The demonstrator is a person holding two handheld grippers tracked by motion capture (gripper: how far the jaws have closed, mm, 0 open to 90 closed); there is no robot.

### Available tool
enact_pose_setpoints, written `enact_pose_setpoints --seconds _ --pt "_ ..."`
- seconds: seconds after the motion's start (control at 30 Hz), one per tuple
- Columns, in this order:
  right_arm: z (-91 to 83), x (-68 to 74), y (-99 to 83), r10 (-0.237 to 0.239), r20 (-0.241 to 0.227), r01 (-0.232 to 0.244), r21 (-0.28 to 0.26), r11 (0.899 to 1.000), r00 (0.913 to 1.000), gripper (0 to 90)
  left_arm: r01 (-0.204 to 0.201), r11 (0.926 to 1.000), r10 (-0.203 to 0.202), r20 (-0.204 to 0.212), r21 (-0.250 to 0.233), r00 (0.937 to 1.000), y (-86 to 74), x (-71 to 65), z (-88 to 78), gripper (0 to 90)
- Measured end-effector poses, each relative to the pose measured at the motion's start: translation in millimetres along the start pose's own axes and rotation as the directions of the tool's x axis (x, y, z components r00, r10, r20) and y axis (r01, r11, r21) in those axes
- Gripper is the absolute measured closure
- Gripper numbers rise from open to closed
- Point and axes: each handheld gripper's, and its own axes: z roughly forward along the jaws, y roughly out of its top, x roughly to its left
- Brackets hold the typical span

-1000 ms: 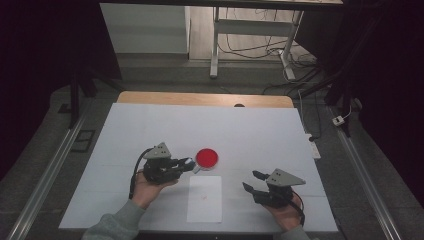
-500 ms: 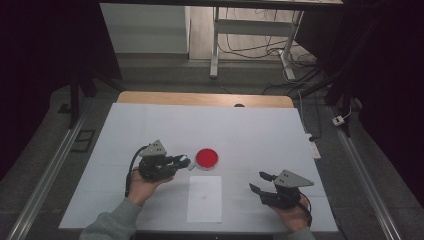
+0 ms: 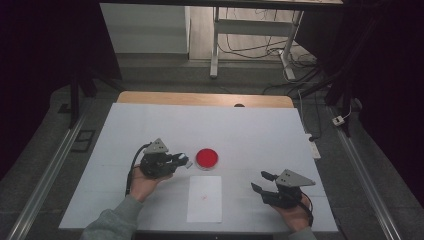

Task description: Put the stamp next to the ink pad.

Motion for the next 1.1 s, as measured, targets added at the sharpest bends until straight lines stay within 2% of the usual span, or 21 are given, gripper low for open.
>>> enact_pose_setpoints --seconds 0.27,0.47,0.67,0.97,1.1 --pt "0.3 -0.6 -0.3 0.001 0.001 -0.001 0.001 1.000 1.0000 42.3 0.020 0.9993 -0.019 -0.023 0.033 0.9996 -3.6 8.3 10.5 76.0" --pt "0.7 -0.7 -0.6 0.006 0.002 -0.006 0.002 1.000 1.0000 42.3 0.006 0.9960 0.001 -0.073 0.089 0.9973 -7.0 13.2 25.0 75.9" --pt "0.5 -1.1 -1.0 0.005 0.004 -0.005 0.004 1.000 1.0000 42.3 -0.010 0.9911 0.024 -0.104 0.133 0.9942 -10.5 14.8 33.0 75.8" --pt "1.0 -1.1 -1.2 0.005 0.007 -0.005 0.005 1.000 1.0000 42.3 -0.009 0.9901 0.023 -0.100 0.140 0.9947 -12.3 16.5 38.1 74.6" --pt "0.7 -1.2 -1.1 0.005 0.008 -0.005 0.004 1.000 1.0000 42.4 -0.009 0.9899 0.022 -0.093 0.141 0.9954 -12.5 16.3 39.9 68.4"
